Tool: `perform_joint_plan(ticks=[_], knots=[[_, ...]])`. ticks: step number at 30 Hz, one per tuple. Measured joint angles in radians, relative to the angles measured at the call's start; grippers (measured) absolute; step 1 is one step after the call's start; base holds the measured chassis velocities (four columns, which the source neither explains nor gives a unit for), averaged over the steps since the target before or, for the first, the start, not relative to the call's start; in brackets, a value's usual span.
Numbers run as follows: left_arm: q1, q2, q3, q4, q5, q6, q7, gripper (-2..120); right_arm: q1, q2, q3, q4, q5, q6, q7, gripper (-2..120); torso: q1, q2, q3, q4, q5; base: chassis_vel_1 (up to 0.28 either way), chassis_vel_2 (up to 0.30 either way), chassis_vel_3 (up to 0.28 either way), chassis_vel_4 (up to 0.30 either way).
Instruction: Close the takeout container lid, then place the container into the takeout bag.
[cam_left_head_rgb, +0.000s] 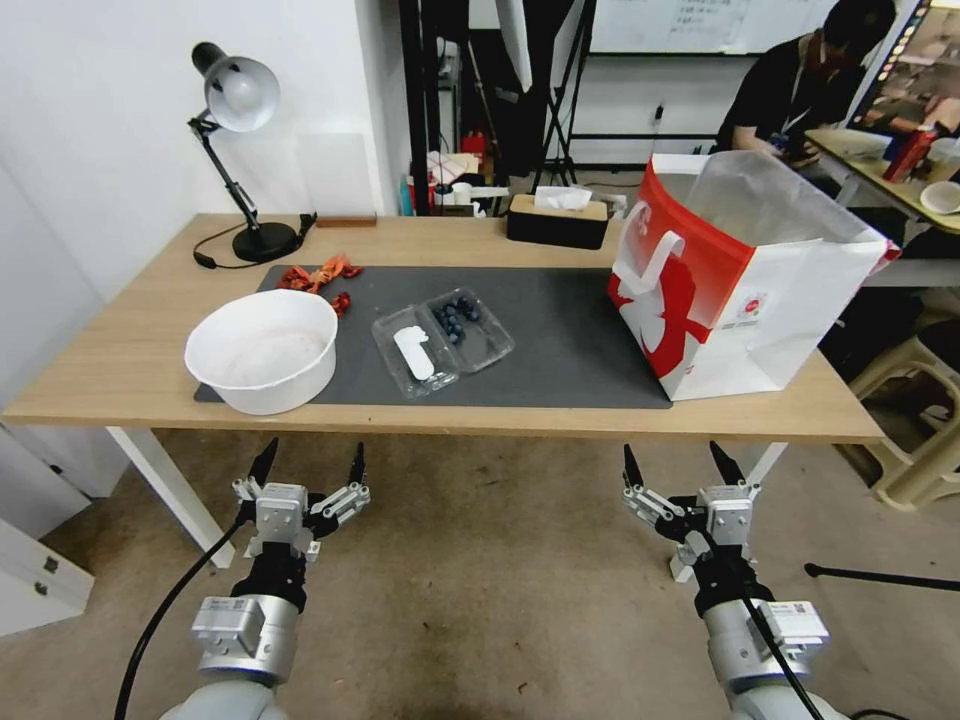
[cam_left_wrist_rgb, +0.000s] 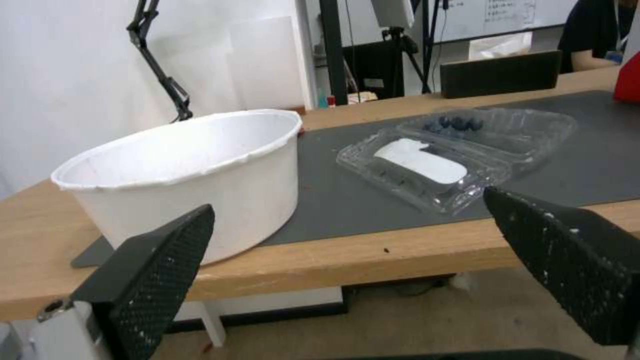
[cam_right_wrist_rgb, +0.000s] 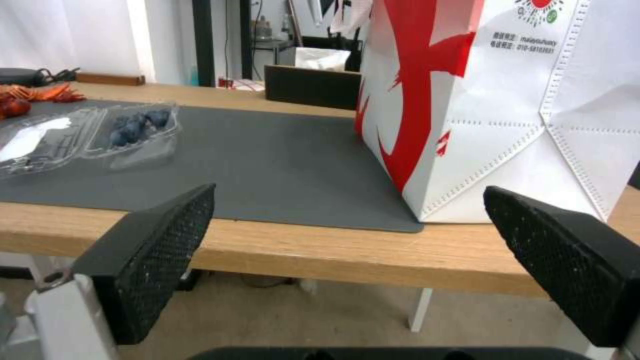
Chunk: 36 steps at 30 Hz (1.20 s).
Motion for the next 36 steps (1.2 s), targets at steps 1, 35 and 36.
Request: perform_joint_plan(ticks=[1, 35, 36], knots=[[0.0, 0.0, 0.0, 0.0, 0.0, 0.0, 0.0, 100, 0.0, 0.0, 0.0, 0.0, 0.0, 0.0, 0.0, 100, 0.0, 0.0, 0.0, 0.0, 0.0, 0.0, 0.0, 0.0, 0.0], [-0.038, 0.127, 0.001, -0.007, -0.316, 0.143, -0.093, 100, 0.006, 0.034, 0.041, 0.002, 0.011, -0.1, -0.186, 100, 0.0, 0.0, 0.0, 0.0, -0.0002, 0.0, 0.0, 0.0, 0.0], [-0.038, 0.128, 0.0, -0.004, -0.316, 0.139, -0.093, 100, 0.007, 0.033, 0.043, 0.002, 0.013, -0.1, -0.186, 100, 0.0, 0.0, 0.0, 0.0, -0.0002, 0.0, 0.0, 0.0, 0.0]])
